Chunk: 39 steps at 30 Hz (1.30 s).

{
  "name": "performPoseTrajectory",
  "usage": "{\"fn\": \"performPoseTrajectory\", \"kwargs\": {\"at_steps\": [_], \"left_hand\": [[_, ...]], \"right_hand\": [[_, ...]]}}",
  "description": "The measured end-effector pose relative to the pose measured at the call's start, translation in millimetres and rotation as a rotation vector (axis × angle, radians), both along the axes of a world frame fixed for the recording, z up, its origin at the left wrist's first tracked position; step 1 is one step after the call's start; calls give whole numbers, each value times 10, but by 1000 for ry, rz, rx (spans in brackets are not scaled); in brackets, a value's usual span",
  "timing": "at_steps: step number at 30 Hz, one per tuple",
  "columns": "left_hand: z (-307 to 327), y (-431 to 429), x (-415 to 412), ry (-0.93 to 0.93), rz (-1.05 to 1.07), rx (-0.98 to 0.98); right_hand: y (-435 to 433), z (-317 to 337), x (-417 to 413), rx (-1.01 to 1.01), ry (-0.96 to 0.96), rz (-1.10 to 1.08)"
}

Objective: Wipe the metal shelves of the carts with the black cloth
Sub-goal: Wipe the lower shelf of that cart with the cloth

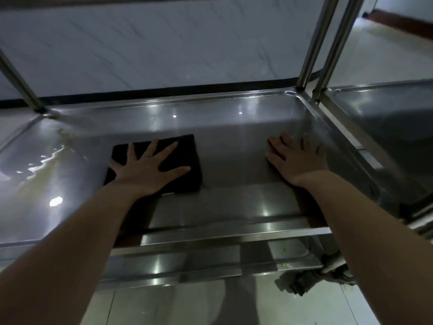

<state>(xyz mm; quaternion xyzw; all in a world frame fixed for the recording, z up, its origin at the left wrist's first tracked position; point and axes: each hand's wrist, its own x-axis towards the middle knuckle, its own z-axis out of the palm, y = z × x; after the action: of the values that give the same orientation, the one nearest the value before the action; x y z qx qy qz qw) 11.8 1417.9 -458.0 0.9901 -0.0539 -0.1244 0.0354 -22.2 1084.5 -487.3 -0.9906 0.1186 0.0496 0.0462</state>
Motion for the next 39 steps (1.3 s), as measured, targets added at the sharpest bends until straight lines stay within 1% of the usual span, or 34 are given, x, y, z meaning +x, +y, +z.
{"fn": "performPoseTrajectory", "kwargs": {"at_steps": [4,8,11,14,18,21,23,25,29,32,36,38,39], "left_hand": [[-19,-517,228,-39,-103,11],[-75,-1184,57,-58,-245,-6],[-95,-1218,-30,-75,-248,-30],[-89,-1170,-19,-61,-244,-30],[-60,-1291,-121,-20,-223,-28],[-62,-1584,-416,3,-301,-12],[-96,-1798,-664,-20,-383,-10],[-118,-1874,-794,-54,-400,-33],[-112,-1497,-712,-31,-378,-32],[-101,-835,-523,-19,-300,8],[-39,81,-261,27,-141,-4],[-45,249,-218,24,-125,8],[-47,262,-215,21,-133,19]], "right_hand": [[1,-4,38,-20,-8,1],[-17,25,33,20,1,10],[-234,102,45,16,19,50],[-589,117,44,-4,12,20],[-649,18,16,-63,4,25],[-632,30,11,-30,-16,22],[-655,37,4,-21,-26,22],[-679,40,2,-21,-36,31],[-696,26,-18,1,-23,21],[-668,38,-24,-20,-13,18],[-598,116,-43,-34,18,-19],[-425,160,3,-58,43,-54],[-259,179,56,-74,45,-24]]}}
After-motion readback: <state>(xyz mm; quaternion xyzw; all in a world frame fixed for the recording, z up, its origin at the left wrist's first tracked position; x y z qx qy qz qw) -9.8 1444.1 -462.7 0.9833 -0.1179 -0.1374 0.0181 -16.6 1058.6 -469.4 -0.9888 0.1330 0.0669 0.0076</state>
